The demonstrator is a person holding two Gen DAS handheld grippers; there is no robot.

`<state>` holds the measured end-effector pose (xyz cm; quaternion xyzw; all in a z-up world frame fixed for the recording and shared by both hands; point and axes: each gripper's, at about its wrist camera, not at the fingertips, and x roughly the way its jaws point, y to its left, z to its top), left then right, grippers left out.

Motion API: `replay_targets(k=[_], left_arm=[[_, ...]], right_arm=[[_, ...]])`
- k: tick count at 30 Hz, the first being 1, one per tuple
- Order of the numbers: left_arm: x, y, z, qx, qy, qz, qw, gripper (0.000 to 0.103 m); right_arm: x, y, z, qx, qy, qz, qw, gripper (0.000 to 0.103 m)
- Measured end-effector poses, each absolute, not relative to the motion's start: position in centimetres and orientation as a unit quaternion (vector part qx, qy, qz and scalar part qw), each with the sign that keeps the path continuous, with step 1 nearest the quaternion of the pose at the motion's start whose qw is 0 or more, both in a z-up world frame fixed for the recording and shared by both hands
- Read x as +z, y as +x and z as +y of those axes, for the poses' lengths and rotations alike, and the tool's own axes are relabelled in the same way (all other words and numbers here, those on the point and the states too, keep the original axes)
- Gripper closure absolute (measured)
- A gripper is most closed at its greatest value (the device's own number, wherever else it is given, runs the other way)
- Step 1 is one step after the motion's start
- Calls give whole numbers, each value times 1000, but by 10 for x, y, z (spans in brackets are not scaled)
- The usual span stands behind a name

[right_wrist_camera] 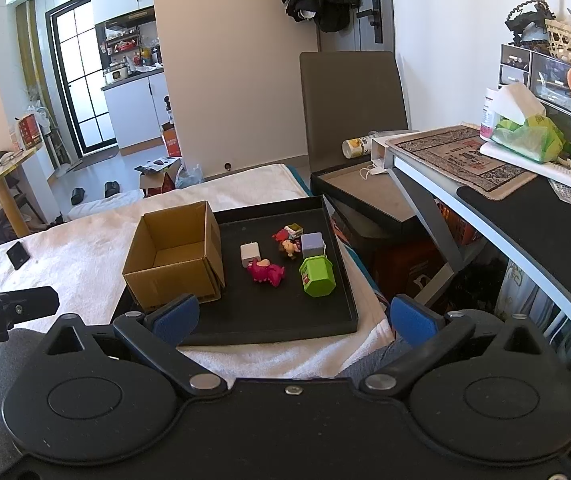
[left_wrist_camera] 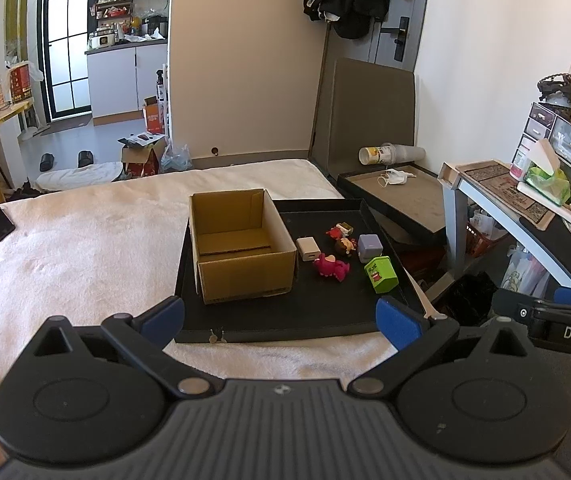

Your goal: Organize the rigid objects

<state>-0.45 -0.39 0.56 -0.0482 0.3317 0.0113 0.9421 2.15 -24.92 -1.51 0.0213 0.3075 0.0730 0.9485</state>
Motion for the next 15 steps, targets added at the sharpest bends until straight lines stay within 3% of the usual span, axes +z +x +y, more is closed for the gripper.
replay_targets(k=[15], left_arm=[[3, -4, -1, 12, -50, 337, 940, 1]], right_arm=[[-16, 23, -247, 77, 20, 306, 949, 0]])
